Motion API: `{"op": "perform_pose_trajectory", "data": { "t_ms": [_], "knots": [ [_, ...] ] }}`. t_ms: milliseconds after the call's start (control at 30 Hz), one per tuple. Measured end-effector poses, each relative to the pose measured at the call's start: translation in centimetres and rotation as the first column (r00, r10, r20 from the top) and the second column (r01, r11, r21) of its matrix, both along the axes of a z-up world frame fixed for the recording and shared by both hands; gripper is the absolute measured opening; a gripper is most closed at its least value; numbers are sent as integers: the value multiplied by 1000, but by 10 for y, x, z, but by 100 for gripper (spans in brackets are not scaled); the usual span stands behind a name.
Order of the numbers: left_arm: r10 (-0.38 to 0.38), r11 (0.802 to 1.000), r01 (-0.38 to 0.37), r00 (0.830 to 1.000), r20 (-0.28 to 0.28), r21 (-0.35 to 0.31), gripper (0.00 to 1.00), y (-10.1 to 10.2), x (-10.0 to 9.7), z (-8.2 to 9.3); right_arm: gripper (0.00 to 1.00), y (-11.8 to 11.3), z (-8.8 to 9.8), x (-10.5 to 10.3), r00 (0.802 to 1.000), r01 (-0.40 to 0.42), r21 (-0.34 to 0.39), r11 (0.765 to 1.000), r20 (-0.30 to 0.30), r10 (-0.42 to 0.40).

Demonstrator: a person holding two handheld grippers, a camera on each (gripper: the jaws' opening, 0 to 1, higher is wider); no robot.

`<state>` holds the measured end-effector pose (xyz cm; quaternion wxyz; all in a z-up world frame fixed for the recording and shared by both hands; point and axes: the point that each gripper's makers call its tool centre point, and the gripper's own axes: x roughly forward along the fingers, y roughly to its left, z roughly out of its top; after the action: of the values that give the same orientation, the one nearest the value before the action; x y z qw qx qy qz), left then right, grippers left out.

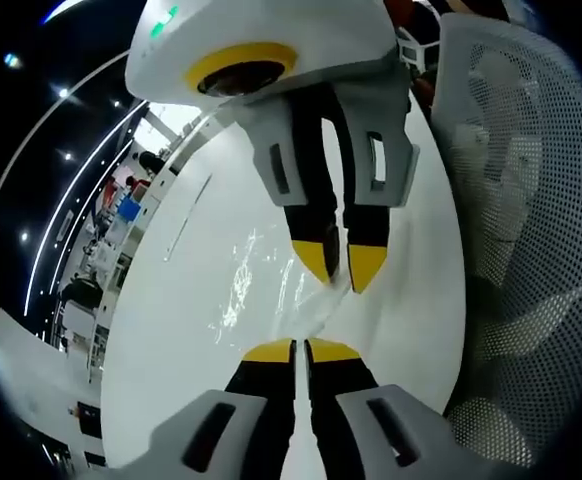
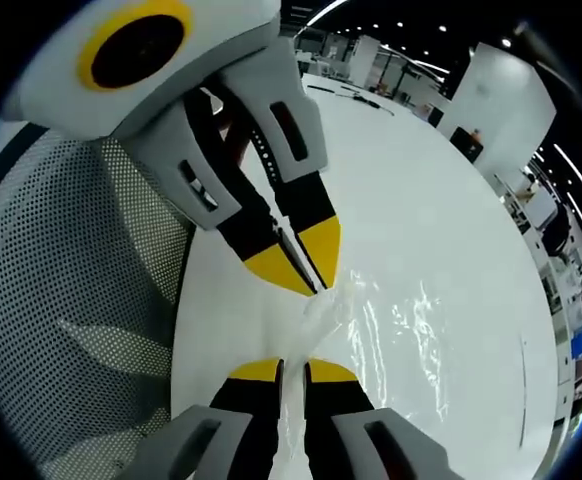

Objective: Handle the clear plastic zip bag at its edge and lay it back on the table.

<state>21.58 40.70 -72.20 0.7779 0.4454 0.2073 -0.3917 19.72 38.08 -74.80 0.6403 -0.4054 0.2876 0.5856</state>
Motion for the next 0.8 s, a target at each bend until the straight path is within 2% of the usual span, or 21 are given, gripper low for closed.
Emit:
{"op": "perform_pose_trajectory", "data": {
  "t_ms": [33, 100, 233, 367, 533, 633, 733, 800],
  "knots": [
    [-3, 1000, 3, 1000, 1, 4, 1, 0, 0, 0, 4, 0, 0, 0, 1000, -4, 1, 1000, -7, 4],
    [-44, 997, 43, 999, 28, 59, 2, 2, 1, -1, 4, -1, -1, 0, 999, -11, -4, 1000, -31, 11],
    [-118, 985, 107, 990, 74, 134, 11, 4, 1, -4, 4, -2, -1, 3, 998, -13, -3, 1000, -56, 13],
    [-129, 983, 116, 988, 84, 140, 13, 3, 3, -4, 4, 0, 0, 5, 997, 1, 12, 1000, -81, 0],
    [-113, 987, 103, 990, 79, 121, 4, 1, 8, -1, 4, 0, -1, 1, 995, -15, 6, 1000, -97, 15],
    [-103, 989, 95, 992, 68, 118, 1, 2, 9, -3, 5, 0, -1, 5, 996, -11, 8, 1000, -85, 11],
    [-55, 996, 54, 998, 15, 71, 0, 3, 7, -6, 8, -2, 0, 15, 999, 3, 8, 1000, -40, -3],
    [-19, 999, 19, 1000, -21, 34, 0, 4, 6, -8, 15, -3, 3, 27, 999, 15, 9, 1000, 38, -15]
  ]
}}
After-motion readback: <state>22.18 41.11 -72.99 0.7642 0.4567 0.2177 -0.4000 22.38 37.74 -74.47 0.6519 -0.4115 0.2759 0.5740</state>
